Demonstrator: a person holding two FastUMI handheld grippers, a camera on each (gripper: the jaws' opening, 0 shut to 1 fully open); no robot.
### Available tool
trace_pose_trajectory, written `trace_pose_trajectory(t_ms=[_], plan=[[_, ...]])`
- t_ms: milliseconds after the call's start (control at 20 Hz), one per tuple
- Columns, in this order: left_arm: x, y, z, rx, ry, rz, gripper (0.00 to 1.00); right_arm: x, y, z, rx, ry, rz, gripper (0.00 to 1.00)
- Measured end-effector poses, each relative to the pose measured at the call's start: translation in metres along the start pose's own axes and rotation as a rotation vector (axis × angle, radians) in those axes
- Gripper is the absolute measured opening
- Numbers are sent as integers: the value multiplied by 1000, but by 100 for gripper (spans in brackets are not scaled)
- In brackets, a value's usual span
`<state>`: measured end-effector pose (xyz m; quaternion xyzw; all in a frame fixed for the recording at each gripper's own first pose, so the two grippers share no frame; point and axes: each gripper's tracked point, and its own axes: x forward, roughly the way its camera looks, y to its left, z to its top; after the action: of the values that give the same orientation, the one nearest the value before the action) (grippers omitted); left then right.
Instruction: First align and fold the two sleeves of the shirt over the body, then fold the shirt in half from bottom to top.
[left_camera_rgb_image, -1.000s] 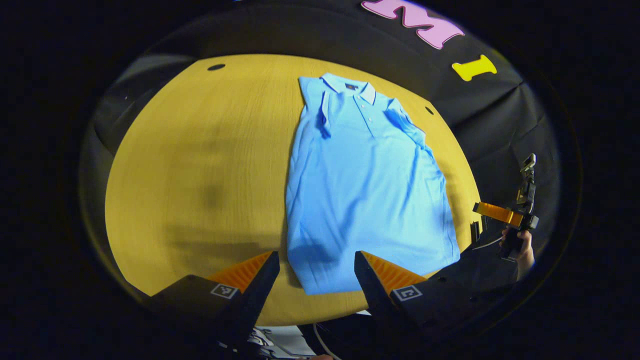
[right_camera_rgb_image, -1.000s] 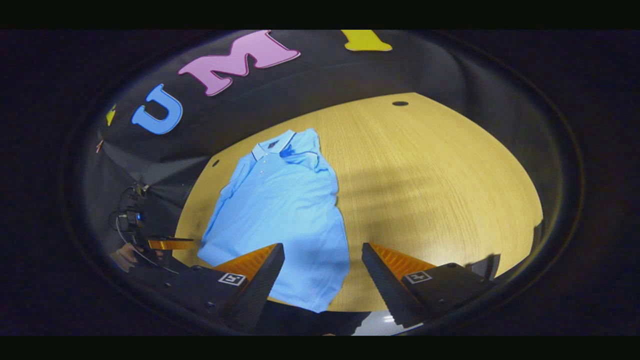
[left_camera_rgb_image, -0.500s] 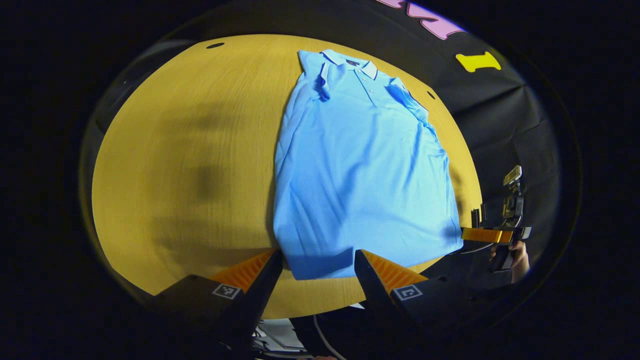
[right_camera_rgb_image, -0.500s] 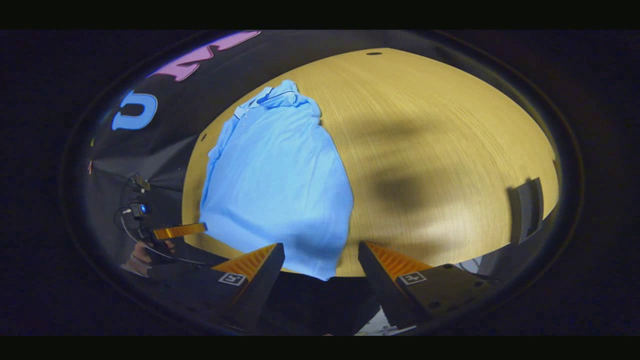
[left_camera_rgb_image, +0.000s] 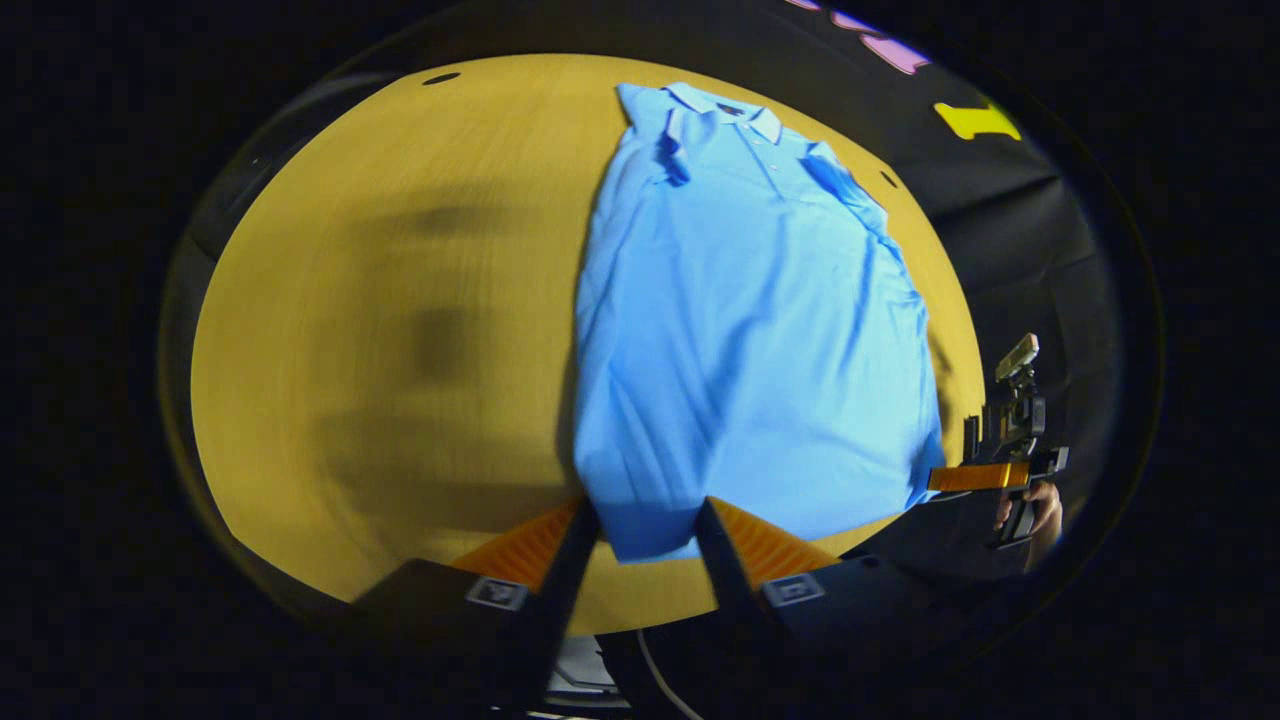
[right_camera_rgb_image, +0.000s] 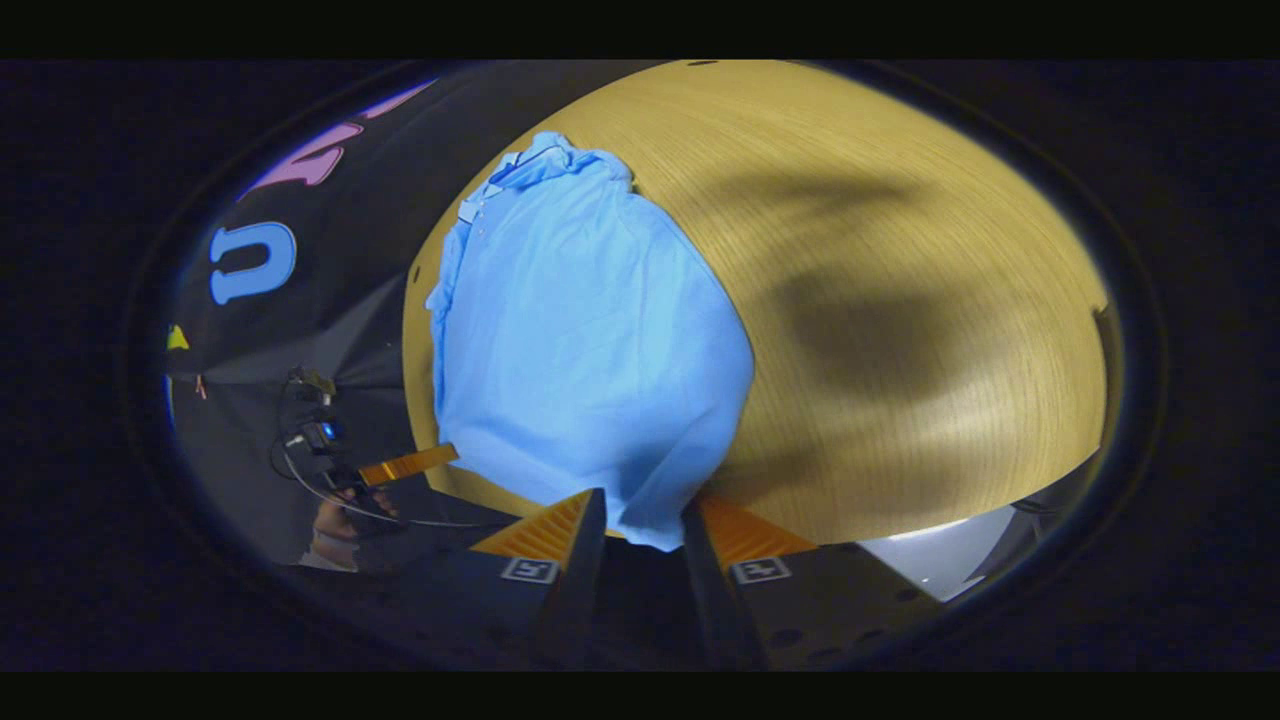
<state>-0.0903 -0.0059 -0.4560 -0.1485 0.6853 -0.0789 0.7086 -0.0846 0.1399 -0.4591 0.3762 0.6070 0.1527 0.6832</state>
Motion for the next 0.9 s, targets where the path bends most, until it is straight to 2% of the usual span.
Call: trace_pose_trajectory(t_ms=[50, 100, 150, 300, 450, 600, 850, 900], plan=[[1, -13, 0, -48, -9, -83, 44, 2, 3, 3, -1, 4, 9, 31], [3, -16, -3, -79, -2, -114, 22, 7, 3, 4, -6, 4, 10, 18], [1, -16, 0, -85, -21, -130, 20, 4, 3, 6, -9, 10, 16, 14], [1, -17, 4, -20, -81, -102, 9, 0, 7, 21, -5, -32, 47, 7], [0, -17, 2, 63, -77, -68, 7, 1, 11, 19, -20, -32, 73, 7], [-10, -26, 11, 75, -95, -81, 7, -7, 30, 39, -73, -78, 121, 7], [-39, -48, 60, 96, -256, -108, 7, -26, 74, 83, -167, -176, 218, 7], [-46, -52, 73, 101, -298, -112, 7, -29, 85, 97, -194, -198, 227, 4]])
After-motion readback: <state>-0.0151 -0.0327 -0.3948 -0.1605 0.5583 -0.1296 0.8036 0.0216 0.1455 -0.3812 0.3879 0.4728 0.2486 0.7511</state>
